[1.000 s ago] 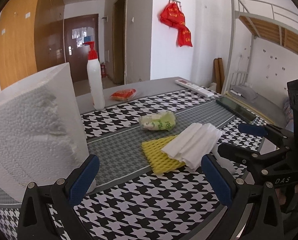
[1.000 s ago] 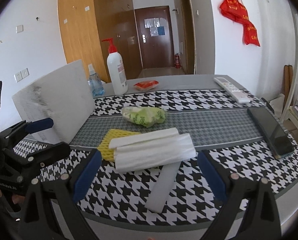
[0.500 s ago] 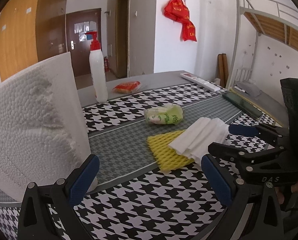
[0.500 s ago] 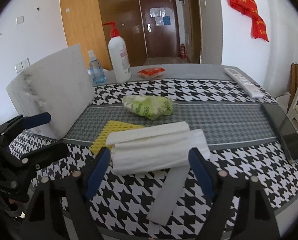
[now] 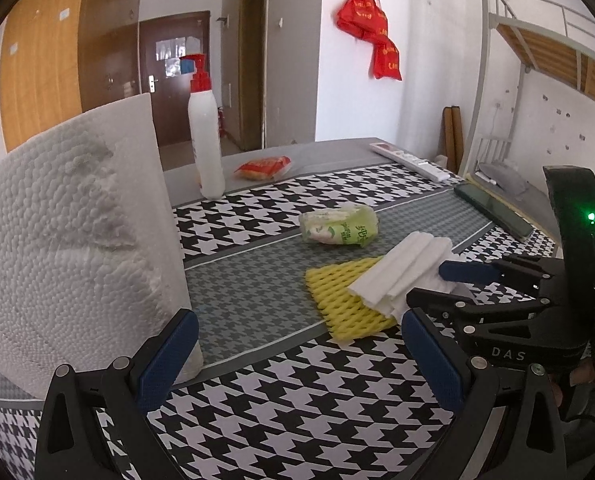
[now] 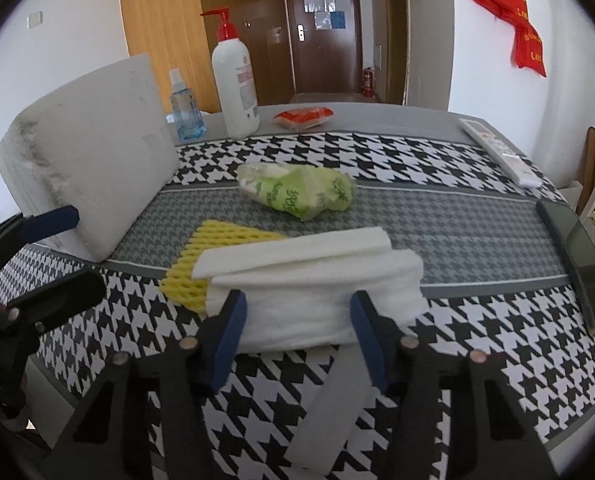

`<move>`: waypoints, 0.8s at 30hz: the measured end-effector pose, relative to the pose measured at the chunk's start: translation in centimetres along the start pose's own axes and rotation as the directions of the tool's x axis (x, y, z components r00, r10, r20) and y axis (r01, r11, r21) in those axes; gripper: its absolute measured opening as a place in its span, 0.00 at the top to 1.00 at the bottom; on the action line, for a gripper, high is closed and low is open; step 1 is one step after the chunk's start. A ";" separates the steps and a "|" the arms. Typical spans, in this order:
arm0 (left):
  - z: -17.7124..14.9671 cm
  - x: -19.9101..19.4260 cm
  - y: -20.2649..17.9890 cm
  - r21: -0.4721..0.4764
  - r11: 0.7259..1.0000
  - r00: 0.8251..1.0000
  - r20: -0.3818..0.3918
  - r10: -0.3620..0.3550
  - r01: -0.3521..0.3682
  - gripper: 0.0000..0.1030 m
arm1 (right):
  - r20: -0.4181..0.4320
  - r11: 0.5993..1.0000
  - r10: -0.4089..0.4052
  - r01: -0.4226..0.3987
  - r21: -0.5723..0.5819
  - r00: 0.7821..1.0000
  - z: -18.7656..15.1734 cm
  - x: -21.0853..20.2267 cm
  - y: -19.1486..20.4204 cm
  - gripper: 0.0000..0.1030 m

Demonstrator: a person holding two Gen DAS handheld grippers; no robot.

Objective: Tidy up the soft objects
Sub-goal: 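Lower the right tool onto the folded white towel and close on it, then lift the white towel off the table with the right tool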

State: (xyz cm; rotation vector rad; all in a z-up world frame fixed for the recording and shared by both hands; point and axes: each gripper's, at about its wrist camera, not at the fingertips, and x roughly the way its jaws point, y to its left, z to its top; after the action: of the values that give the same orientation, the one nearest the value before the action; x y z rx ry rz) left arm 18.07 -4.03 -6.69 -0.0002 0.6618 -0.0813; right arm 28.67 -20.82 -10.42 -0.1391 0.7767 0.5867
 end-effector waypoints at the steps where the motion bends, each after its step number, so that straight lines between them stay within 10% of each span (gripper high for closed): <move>1: 0.0 0.0 0.0 0.001 1.000 1.000 0.000 0.000 0.000 0.01 | -0.001 1.000 -0.005 0.005 -0.002 1.000 -0.1 0.0 0.0 0.49; 16: 0.3 0.2 -0.3 0.005 1.000 1.000 -0.001 0.010 -0.010 0.01 | 0.021 1.000 0.012 -0.012 -0.009 1.000 0.0 -0.6 -0.4 0.91; 24: 0.4 0.2 -0.8 0.017 1.000 1.000 -0.003 0.008 -0.008 0.01 | 0.081 1.000 0.005 -0.005 0.007 0.997 0.5 -2.7 -0.9 0.92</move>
State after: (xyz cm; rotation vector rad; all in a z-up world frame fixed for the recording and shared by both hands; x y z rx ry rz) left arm 18.39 -4.85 -6.44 0.0185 0.6642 -0.0791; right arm 27.98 -22.58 -8.28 -0.1060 0.7009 0.5909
